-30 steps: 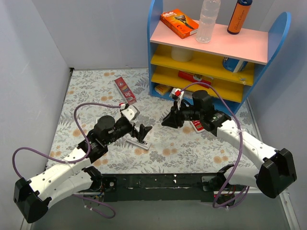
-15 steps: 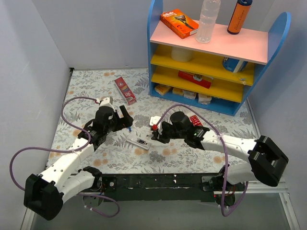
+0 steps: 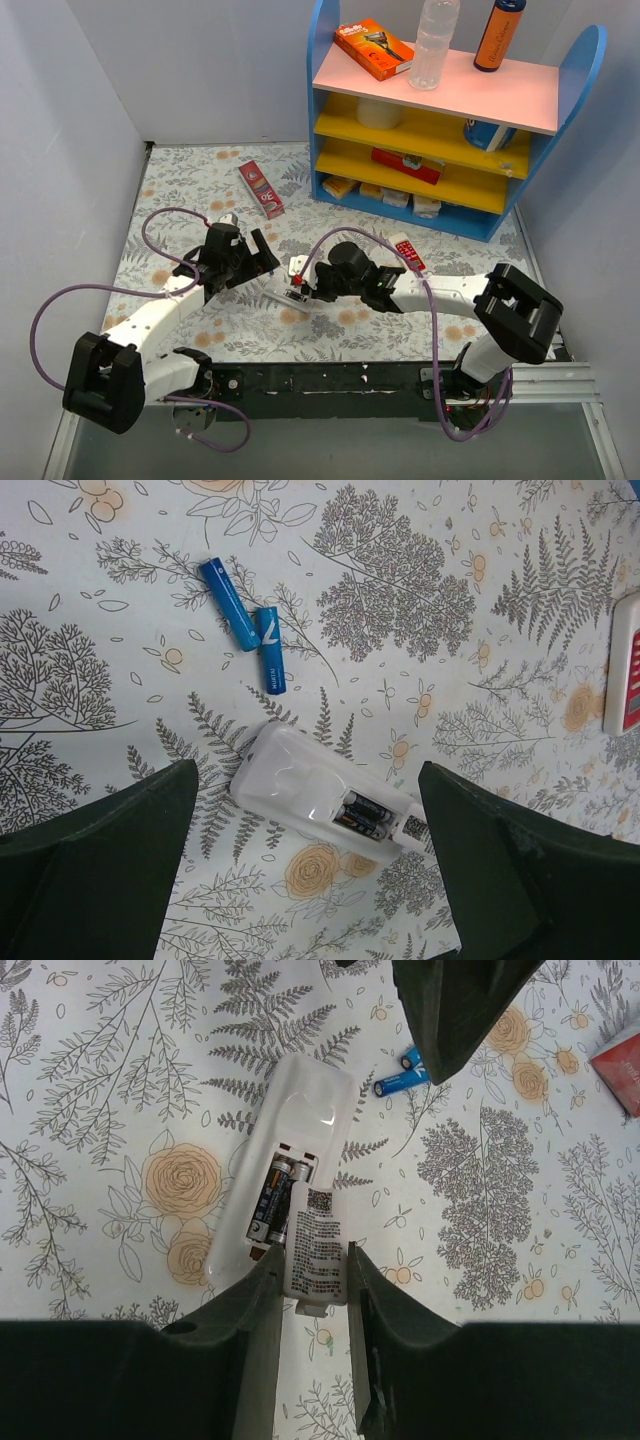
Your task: Load the batteries into the remote control
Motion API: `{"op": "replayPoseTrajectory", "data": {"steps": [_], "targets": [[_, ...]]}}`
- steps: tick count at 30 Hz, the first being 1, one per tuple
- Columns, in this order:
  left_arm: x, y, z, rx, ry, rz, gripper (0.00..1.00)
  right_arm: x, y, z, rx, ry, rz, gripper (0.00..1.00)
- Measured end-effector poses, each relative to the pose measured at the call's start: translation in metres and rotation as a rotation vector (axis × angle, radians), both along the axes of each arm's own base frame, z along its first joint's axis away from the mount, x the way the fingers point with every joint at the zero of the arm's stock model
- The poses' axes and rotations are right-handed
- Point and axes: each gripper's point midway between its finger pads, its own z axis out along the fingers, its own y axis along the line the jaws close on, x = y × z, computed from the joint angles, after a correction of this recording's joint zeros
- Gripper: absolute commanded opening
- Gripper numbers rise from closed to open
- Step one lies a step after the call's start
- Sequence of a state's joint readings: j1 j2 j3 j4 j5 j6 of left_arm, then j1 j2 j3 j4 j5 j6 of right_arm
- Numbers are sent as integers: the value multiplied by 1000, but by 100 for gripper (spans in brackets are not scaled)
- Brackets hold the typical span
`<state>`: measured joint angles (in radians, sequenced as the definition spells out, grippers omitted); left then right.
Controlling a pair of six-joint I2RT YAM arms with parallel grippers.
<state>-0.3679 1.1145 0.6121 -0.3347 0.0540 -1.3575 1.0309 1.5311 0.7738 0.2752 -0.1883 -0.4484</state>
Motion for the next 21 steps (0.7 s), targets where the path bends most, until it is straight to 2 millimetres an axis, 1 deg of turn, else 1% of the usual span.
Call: {"op": "replayPoseTrajectory", "data": {"steps": [4,8,11,13,21], "targets": [[-1,0,-6,9,24,-9,93,5,5,-2,-4,-10,-12,1],[-3,0,-19,30,79,-19,88,7,11,-3,-8,-14,-14,1],[-5,-1,-30,47,130,-30,85,5,18,-3,-9,-16,-6,1],[-7,0,-34,53,151,-36,81,4,21,-4,-11,-15,0,1],[-12,-1,-37,55,172,-50,75,2,28,-5,-18,-14,-1,1]]}}
